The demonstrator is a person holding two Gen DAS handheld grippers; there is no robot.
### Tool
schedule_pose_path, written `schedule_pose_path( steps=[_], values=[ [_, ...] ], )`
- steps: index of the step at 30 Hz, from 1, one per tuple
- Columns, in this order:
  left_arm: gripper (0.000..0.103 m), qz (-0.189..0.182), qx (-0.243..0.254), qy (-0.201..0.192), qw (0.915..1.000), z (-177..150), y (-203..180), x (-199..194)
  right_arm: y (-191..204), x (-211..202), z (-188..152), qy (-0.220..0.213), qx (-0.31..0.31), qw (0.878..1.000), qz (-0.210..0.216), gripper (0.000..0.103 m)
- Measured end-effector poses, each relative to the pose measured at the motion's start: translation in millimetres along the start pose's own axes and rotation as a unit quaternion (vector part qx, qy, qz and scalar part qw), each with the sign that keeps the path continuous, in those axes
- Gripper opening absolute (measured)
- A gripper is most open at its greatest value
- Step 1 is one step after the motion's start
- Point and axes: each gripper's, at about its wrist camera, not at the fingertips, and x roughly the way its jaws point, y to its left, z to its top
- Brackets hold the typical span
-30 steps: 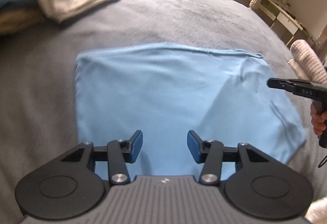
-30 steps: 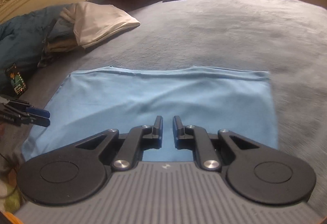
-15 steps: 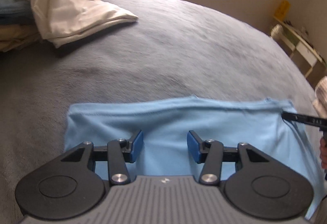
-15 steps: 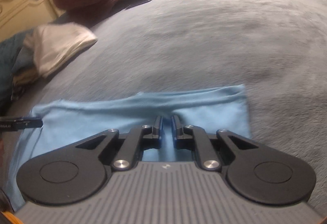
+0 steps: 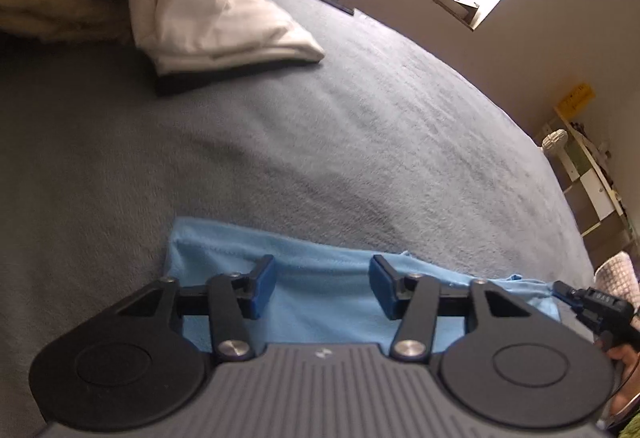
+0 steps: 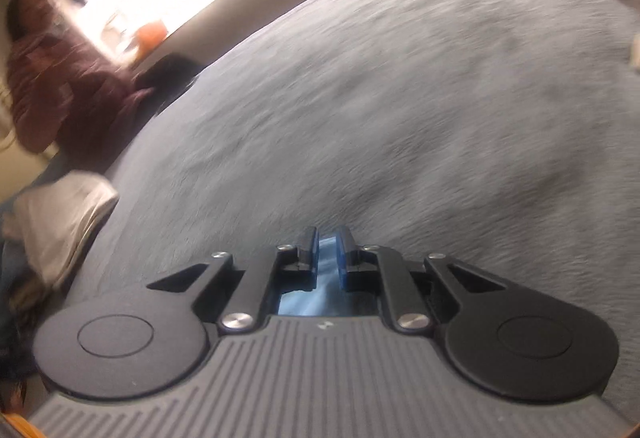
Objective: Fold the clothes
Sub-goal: 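Press both open grippers onto the flat shirt to smooth it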
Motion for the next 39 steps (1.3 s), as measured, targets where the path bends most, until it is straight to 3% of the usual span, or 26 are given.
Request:
schedule_pose_path(
  steps=[3,6,8,9,11,17,24,32,39],
  values=[
    [0.059,0.017,0.028,0.0,0.9995,3.7,-14.7,-11.1,5.4,-14.9,4.4,-0.011,0.006,0.999,-0.03,0.011],
    [0.068,0.032,0.062,0.01,0.9975,2.1,-37.2,-25.8,25.1,-38.2,4.0,-0.025,-0.025,0.999,-0.017,0.011],
    [0.086,0.041,0.086,0.018,0.9953,-1.4,-54.6,-35.1,45.7,-53.8,-1.5,-0.022,-0.059,0.998,0.001,0.025],
    [0.089,0.044,0.096,0.024,0.9942,-4.0,-63.3,-38.7,56.6,-61.2,-5.1,-0.019,-0.076,0.997,0.01,0.029],
    [0.091,0.049,0.107,0.029,0.9926,-11.3,-76.3,-45.4,80.7,-72.6,-16.5,-0.005,-0.122,0.992,0.025,0.052],
    [0.094,0.1,0.118,0.082,0.9845,-38.1,-96.8,-43.2,136.5,-77.5,-68.6,0.067,-0.23,0.97,0.046,0.078],
    [0.094,0.149,0.157,0.101,0.9711,-66.3,-110.0,-39.1,174.4,-69.0,-124.7,0.086,-0.312,0.946,0.0,0.085],
    [0.094,0.171,0.194,0.106,0.9601,-83.5,-122.9,-35.8,187.9,-69.0,-157.8,0.103,-0.327,0.939,-0.028,0.088],
    [0.094,0.186,0.197,0.108,0.9564,-86.9,-121.8,-30.3,182.2,-66.7,-167.5,0.111,-0.317,0.94,-0.053,0.09]
  ],
)
